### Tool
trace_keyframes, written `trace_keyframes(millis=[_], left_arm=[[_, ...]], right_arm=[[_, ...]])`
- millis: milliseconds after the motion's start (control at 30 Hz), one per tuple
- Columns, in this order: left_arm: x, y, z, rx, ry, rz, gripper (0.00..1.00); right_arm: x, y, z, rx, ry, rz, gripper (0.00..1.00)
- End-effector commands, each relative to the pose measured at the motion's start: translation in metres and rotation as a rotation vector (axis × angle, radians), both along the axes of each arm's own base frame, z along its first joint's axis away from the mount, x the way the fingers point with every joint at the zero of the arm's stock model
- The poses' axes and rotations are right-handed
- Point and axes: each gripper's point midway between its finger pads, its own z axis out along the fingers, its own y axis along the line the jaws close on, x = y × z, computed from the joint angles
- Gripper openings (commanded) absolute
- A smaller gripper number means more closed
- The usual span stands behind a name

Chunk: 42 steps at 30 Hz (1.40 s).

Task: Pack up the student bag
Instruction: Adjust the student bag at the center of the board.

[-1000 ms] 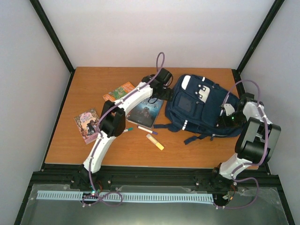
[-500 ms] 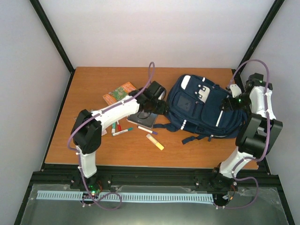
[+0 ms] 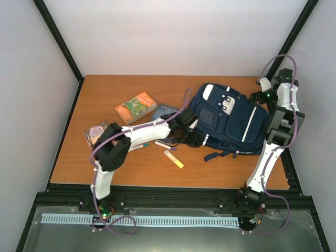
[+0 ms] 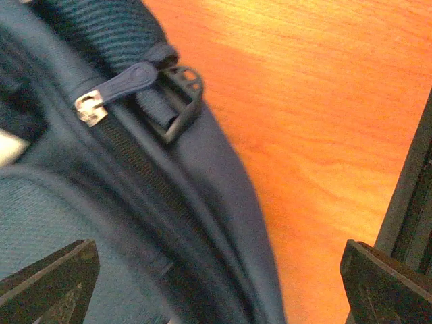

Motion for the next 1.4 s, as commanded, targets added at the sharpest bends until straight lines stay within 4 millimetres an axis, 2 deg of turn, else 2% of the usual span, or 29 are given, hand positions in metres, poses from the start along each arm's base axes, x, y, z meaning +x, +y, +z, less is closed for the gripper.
trace_keyframes(millis=[0, 100, 200, 367, 400, 467, 667, 733, 800, 900, 1033, 1133, 1267, 1367], left_arm=[[0.013, -0.026, -0.006, -0.044, 0.011, 0.028, 0.91], [0.024, -0.031, -0.02, -0.007, 0.004, 0.048, 0.91], [0.039, -0.042, -0.026, 0.002, -0.018, 0.052, 0.91], [0.069, -0.052, -0.03, 0.032, -0.071, 0.085, 0.91], [0.075, -0.052, -0.029, 0.032, -0.086, 0.087, 0.92], [0.092, -0.049, -0.027, 0.045, -0.126, 0.099, 0.92], [0.154, -0.021, -0.027, 0.038, -0.132, 0.241, 0.92], [0.172, -0.017, -0.024, -0.014, -0.113, 0.26, 0.92], [0.184, -0.021, -0.018, -0.087, -0.088, 0.243, 0.92], [0.193, -0.027, -0.014, -0.119, -0.095, 0.204, 0.91], [0.184, -0.035, 0.001, -0.171, -0.084, 0.152, 0.9], [0.175, -0.036, 0.012, -0.193, -0.089, 0.139, 0.9], [0.173, -0.018, 0.032, -0.143, -0.125, 0.199, 0.91], [0.163, -0.005, 0.049, -0.142, -0.144, 0.215, 0.92]], right_arm=[[0.005, 0.002, -0.021, 0.038, 0.051, 0.056, 1.0], [-0.017, 0.015, -0.04, 0.084, 0.134, 0.114, 0.92], [-0.053, 0.028, -0.059, 0.122, 0.219, 0.141, 0.88], [-0.11, 0.047, -0.068, 0.114, 0.251, 0.194, 0.86], [-0.119, 0.049, -0.064, 0.107, 0.245, 0.203, 0.86], [-0.142, 0.057, -0.069, 0.123, 0.269, 0.216, 0.86], [-0.185, 0.079, -0.061, 0.233, 0.303, 0.203, 0.86], [-0.192, 0.085, -0.06, 0.262, 0.31, 0.189, 0.86], [-0.192, 0.083, -0.062, 0.253, 0.315, 0.135, 0.86], [-0.19, 0.081, -0.058, 0.284, 0.306, 0.07, 0.85], [-0.189, 0.077, -0.049, 0.319, 0.286, 0.033, 0.86], [-0.189, 0.074, -0.034, 0.316, 0.253, 0.02, 0.85], [-0.196, 0.08, -0.008, 0.309, 0.2, 0.029, 0.85], [-0.2, 0.081, 0.01, 0.28, 0.16, 0.023, 0.86]])
